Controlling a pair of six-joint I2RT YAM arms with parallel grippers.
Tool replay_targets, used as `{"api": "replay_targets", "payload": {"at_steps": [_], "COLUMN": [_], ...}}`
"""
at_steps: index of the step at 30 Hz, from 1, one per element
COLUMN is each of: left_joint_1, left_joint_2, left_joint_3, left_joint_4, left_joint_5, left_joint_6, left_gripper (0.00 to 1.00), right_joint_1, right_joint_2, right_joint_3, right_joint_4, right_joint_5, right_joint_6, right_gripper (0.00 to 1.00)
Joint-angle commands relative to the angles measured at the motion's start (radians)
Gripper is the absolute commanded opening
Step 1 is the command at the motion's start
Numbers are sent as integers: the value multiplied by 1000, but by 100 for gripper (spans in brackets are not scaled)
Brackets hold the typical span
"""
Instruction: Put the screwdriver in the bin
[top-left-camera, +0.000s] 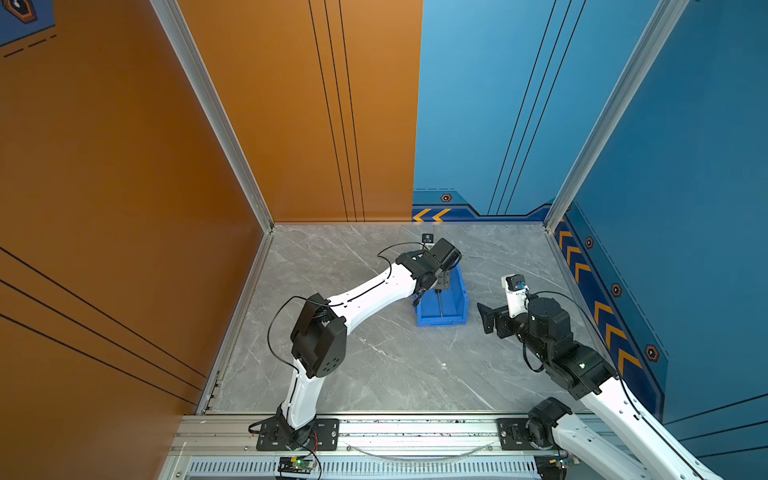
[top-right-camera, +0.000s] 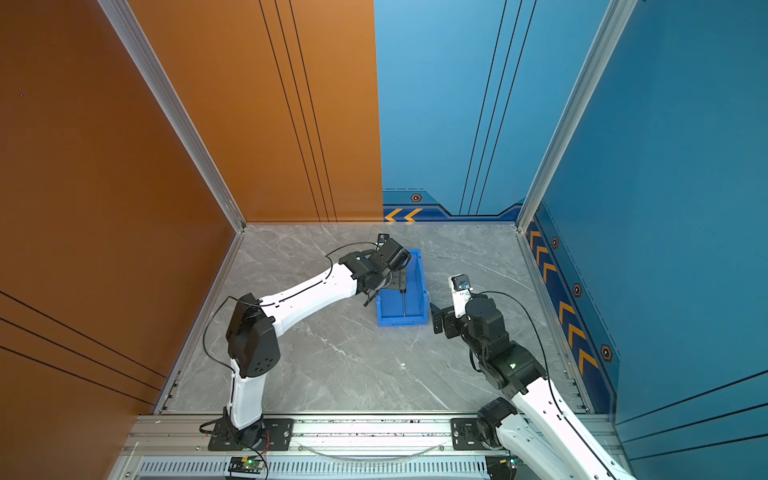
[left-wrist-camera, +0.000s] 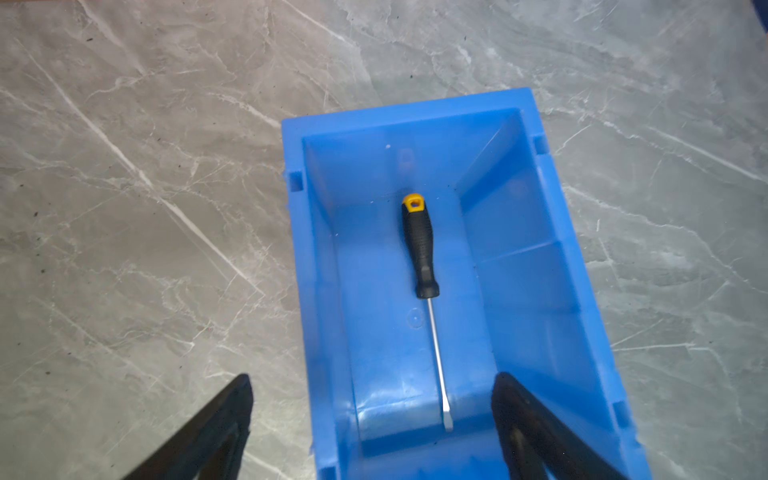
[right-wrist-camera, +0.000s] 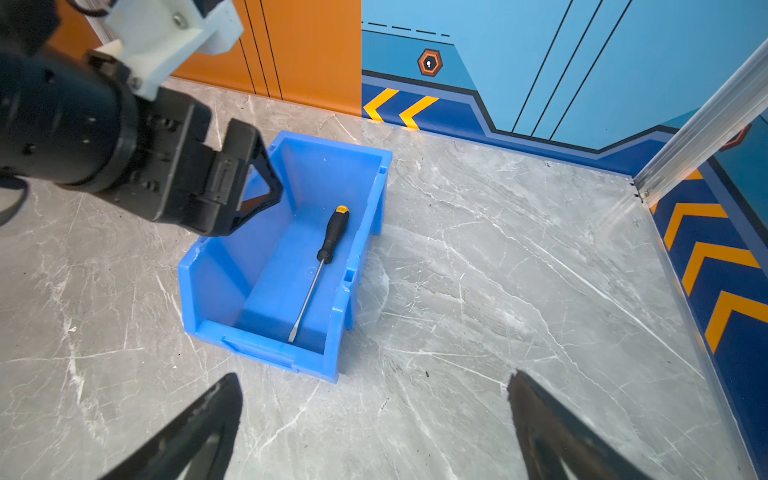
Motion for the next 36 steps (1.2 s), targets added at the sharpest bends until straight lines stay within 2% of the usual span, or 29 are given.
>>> {"api": "replay_targets", "payload": {"at_steps": [1,9,13,18,23,27,31,36], "left_joint_1": [32,113,160,193,288,349,372,444], "left_joint_2": [-134,-358,-486,-673,-818,-882,-926,-939], "left_joint_3": [-102,-363,-518,-733,-914,-997,-1090,-1190], "left_joint_4": [76,192,267,411,486,500,574,675], "left_joint_5": [8,45,43,2,-40,-91,-256,-266], "left_joint_6": [56,166,216,286,302,342,377,444], "left_gripper": [99,98,98,98,98,98,98,98], "right_joint_1": [-4,-6,-9,-13,-30,-72,-118,-202], "right_joint_2": [8,55,67,73,58,73,124,229], "right_joint_3": [50,38,17,-38,-121,-205,-265,-276], "right_joint_4": [1,12,25,67,206,385,518,564], "right_joint_5": [58,170,245,291,358,281,257,198], "right_joint_6": [24,72,134,162,139,51,13,0], "right_gripper": [100,100,100,100,100,100,100,100]}}
